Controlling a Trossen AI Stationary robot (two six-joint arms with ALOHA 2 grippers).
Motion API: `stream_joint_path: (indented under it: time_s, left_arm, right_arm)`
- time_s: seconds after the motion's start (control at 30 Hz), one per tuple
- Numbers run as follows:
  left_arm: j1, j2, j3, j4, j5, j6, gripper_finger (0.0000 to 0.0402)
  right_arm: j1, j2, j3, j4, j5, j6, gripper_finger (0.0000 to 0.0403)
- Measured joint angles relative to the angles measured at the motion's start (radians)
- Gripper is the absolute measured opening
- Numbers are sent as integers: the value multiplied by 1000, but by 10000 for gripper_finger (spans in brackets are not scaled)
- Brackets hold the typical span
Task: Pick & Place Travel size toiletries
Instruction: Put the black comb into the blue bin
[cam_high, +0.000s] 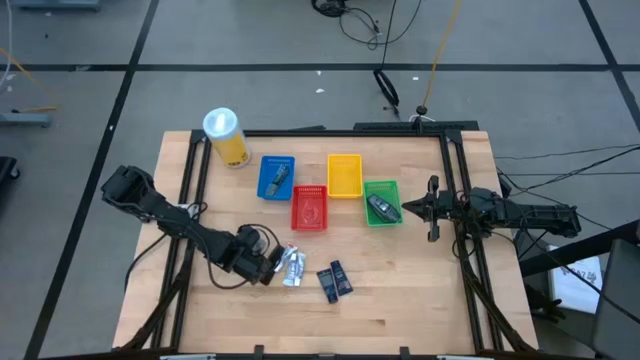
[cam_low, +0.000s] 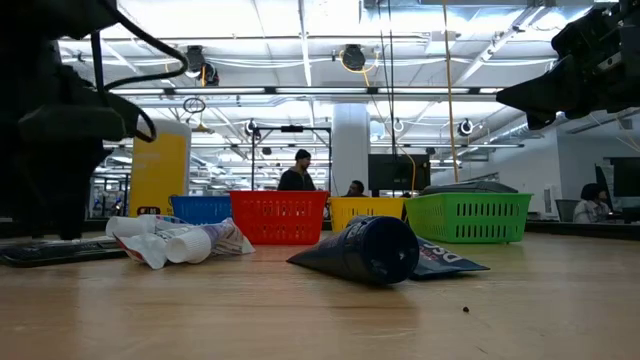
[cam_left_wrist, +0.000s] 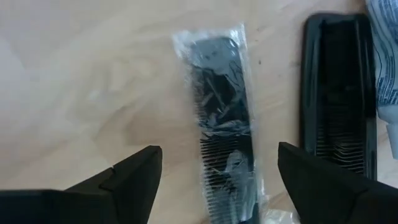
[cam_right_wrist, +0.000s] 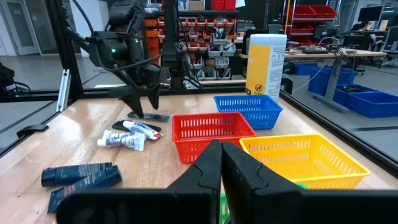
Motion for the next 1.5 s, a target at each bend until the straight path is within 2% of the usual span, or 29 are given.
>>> stream_joint_path:
  time_s: [0.13, 0.5, 0.7, 0.93, 1.03, 1.23, 1.5]
  left_arm:
    - [6, -2, -44, 84, 17, 2, 302]
    - [8, -5, -99, 108, 19, -8, 248]
    - [9, -6, -105, 104, 32, -7, 193]
    - [8, -5, -105, 89, 33, -9, 110]
    - [8, -5, -105, 84, 31, -12, 88]
    - [8, -5, -104, 75, 30, -16, 81]
    - [19, -44, -40, -76, 68, -6, 73]
  right_arm:
    - [0, 0, 0, 0, 0, 0, 4]
    - [0, 0, 0, 0, 0, 0, 4]
    - [0, 0, 0, 0, 0, 0, 4]
    - [0, 0, 0, 0, 0, 0, 4]
    - [0, 0, 0, 0, 0, 0, 4]
    - [0, 0, 0, 0, 0, 0, 4]
    - [0, 0, 0, 0, 0, 0, 4]
